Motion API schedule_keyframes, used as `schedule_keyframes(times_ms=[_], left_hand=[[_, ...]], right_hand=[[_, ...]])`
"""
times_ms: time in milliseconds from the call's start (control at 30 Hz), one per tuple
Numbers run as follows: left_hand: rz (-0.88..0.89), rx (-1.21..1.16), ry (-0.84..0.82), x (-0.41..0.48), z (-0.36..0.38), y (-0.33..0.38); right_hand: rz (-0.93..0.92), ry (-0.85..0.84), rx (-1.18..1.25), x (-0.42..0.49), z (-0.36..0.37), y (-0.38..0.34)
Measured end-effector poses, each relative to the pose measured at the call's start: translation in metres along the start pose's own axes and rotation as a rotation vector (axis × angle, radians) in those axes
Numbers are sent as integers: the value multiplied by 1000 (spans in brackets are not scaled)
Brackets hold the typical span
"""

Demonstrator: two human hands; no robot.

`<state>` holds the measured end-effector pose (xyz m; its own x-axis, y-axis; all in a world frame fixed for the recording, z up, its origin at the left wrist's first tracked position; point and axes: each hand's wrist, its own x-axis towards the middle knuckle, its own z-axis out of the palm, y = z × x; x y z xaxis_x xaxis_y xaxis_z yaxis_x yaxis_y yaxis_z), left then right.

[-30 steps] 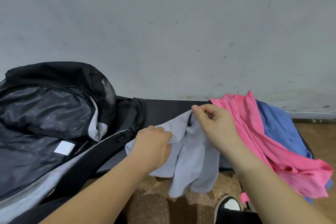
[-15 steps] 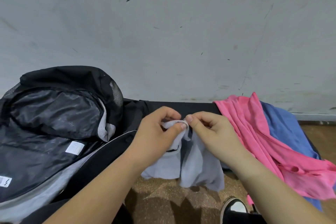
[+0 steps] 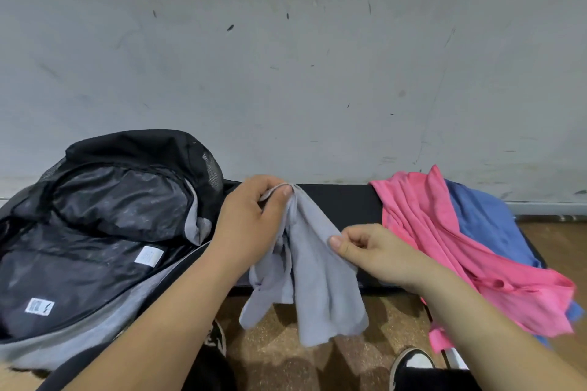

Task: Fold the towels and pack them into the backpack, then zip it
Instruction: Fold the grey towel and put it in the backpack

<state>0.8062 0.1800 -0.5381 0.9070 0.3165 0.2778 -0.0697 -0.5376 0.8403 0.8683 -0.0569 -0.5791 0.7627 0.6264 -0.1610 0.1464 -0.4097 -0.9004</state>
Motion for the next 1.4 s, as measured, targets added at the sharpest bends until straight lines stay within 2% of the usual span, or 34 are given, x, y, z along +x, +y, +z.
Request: schedule_keyframes(times_ms=[100, 200, 267, 367, 467, 533, 600, 667, 733, 800, 900, 1000, 1067, 1133, 1300, 1400], left_hand=[[0, -25, 202, -4, -21, 6], [17, -12, 237, -7, -38, 14], [55, 41, 154, -8, -44, 17], [69, 13, -78, -8, -41, 25], [103, -39, -290, -7, -31, 36], [136, -42, -373, -8, -23, 37], [146, -46, -370, -8, -16, 31], [84, -49, -342, -7, -12, 25], [24, -78, -354, -4, -10, 23], [55, -86, -379, 1, -11, 20], [92, -35, -218, 12, -17, 14], [22, -38, 15, 21, -29, 8], [-16, -62, 120, 25, -36, 4], [-26, -48, 160, 25, -42, 0], [-131, 30, 109, 13, -45, -5], [-148, 175, 101, 10, -46, -8]], right_hand=[[32, -40, -39, -15, -5, 6], [-9, 22, -118, -27, -5, 4], [-73, 204, -185, -29, -1, 0], [-158, 493, -152, -28, 5, -17], [-241, 608, -197, -22, 9, -37], [-258, 612, -155, -21, 15, -49], [-248, 566, -18, -20, 19, -62], [-262, 477, 117, -17, 18, -74], [-294, 398, 173, -11, 18, -79], [-301, 374, 185, -1, 19, -80], [-216, 347, 210, 14, 14, -66], [-112, 107, -3, 21, 5, -48], [-48, 22, -37, 20, 0, -41], [-15, 78, 7, 17, -6, -41], [-55, 421, 283, 11, -9, -46], [-35, 566, 373, 5, 0, -55]])
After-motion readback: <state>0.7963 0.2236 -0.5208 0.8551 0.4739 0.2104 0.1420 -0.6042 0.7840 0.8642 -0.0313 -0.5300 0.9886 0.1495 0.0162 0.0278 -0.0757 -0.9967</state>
